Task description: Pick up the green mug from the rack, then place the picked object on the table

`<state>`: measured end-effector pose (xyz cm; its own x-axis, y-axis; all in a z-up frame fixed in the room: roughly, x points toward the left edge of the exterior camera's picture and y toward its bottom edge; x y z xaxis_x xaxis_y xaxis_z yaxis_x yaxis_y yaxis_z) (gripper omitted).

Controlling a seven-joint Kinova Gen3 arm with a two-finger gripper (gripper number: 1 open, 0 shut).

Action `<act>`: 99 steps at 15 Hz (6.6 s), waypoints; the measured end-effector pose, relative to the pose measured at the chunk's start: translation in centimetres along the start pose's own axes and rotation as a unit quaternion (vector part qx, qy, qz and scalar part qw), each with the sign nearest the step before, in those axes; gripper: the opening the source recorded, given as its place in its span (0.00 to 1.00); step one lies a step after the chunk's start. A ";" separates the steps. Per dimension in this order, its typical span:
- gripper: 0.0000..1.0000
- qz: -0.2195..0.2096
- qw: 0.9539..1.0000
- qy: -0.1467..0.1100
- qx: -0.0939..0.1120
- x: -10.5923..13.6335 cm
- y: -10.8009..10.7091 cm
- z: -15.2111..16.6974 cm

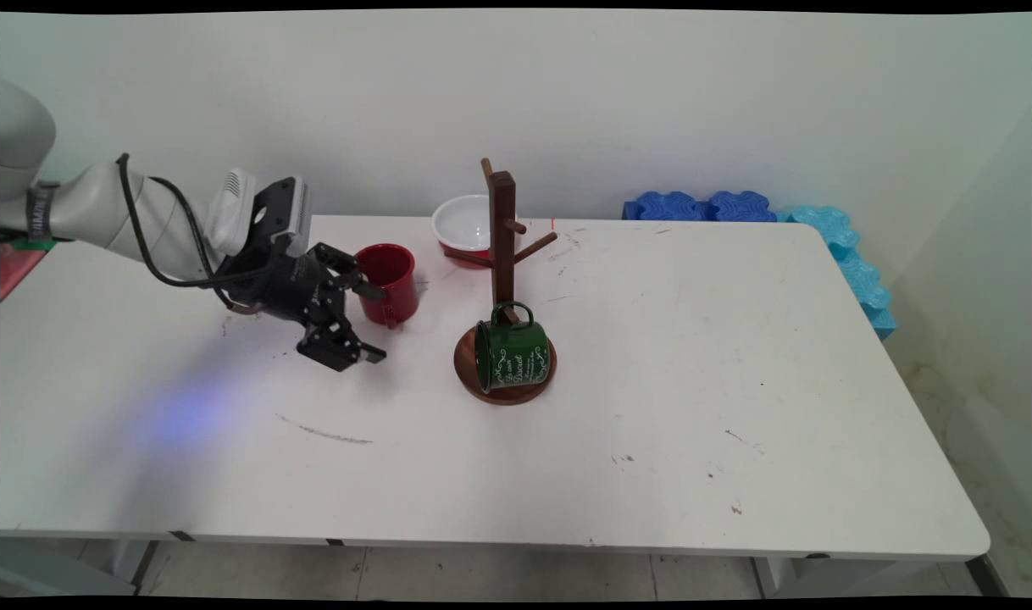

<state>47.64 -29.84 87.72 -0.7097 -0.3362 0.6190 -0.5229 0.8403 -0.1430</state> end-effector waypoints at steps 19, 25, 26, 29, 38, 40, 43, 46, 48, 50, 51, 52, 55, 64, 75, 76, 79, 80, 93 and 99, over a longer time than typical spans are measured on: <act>1.00 -0.215 0.969 0.087 -0.082 2.4 3.9 2.6; 1.00 -0.266 0.955 0.098 -0.091 2.7 4.1 4.0; 1.00 -0.273 0.953 0.099 -0.091 2.7 4.2 4.3; 1.00 -0.292 0.947 0.099 -0.095 2.9 4.4 5.0; 1.00 -0.320 0.937 0.097 -0.099 3.2 4.7 7.1; 1.00 -0.323 0.936 0.097 -0.100 3.3 4.8 7.6; 1.00 -0.327 0.935 0.096 -0.102 3.4 4.9 8.2; 0.00 -0.328 0.934 0.096 -0.103 3.5 5.0 8.7; 0.00 -0.327 0.934 0.097 -0.104 3.6 5.0 9.0; 0.00 -0.326 0.935 0.097 -0.104 3.7 5.1 9.1; 0.00 -0.325 0.935 0.097 -0.105 3.7 5.1 9.2; 0.00 -0.325 0.935 0.097 -0.105 3.7 5.1 9.3; 0.00 -0.324 0.935 0.098 -0.105 3.8 5.1 9.4; 0.00 -0.304 0.941 0.102 -0.105 4.4 4.9 9.5; 0.00 -0.272 0.951 0.105 -0.105 4.9 5.4 8.9; 0.00 -0.270 0.951 0.105 -0.105 4.9 5.4 8.9; 0.00 -0.264 0.953 0.108 -0.106 5.3 5.6 8.6; 0.00 -0.262 0.953 0.109 -0.106 5.3 5.6 8.5; 0.00 -0.244 0.957 0.108 -0.116 5.3 7.0 6.7; 0.00 -0.233 0.959 0.100 -0.124 4.6 7.7 5.6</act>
<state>37.67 -27.35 85.14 -0.3080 -0.6328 0.7104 -0.6156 0.7019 0.3583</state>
